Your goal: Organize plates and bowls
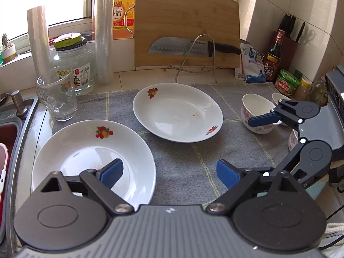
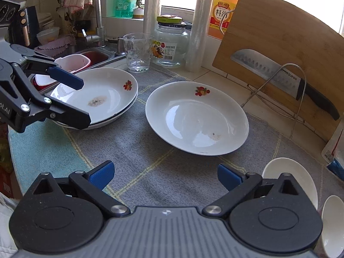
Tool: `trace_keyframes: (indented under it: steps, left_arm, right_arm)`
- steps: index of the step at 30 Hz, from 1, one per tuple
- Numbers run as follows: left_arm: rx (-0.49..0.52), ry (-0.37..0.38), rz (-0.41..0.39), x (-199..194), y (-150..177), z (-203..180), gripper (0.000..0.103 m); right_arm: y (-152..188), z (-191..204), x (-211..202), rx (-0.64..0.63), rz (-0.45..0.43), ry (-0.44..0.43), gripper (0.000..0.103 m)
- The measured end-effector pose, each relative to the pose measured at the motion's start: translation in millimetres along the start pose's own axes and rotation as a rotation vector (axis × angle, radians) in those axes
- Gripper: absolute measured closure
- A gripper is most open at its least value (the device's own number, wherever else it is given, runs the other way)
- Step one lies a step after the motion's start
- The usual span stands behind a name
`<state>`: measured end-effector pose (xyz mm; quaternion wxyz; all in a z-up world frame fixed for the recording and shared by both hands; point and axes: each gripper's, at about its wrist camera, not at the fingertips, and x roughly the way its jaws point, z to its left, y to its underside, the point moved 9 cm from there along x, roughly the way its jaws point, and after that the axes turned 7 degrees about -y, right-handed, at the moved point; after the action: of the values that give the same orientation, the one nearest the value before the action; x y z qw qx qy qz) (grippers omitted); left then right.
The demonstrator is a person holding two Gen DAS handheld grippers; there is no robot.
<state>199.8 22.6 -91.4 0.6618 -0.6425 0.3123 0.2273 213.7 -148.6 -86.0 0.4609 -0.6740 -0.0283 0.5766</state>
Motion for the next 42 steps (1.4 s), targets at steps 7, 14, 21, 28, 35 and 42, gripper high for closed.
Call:
trace_keyframes:
  steps: [7,14,21,28,35,42]
  left_arm:
    - [-0.016,-0.05,-0.004,10,-1,-23,0.009]
    - [0.039,-0.09,0.009,18,-17,-23,0.009]
    - [0.092,-0.086,0.038,43,-45,-10,0.009]
    - [0.182,-0.047,0.086,87,-76,-6,0.01]
    - [0.255,-0.005,0.168,134,-89,-1,0.01]
    - [0.252,0.059,0.25,166,-90,6,0.018]
  right_arm:
    - [2,-30,-6,-0.008,-0.014,-0.006,0.0]
    - [10,-26,12,-0.004,0.005,-0.058,0.0]
    - [9,-36,42,0.025,0.049,0.05,0.0]
    - [8,-46,62,0.037,0.093,0.09,0.0]
    - [0,-57,73,0.047,0.106,0.087,0.0]
    - [-5,-61,81,0.036,0.105,0.05,0.0]
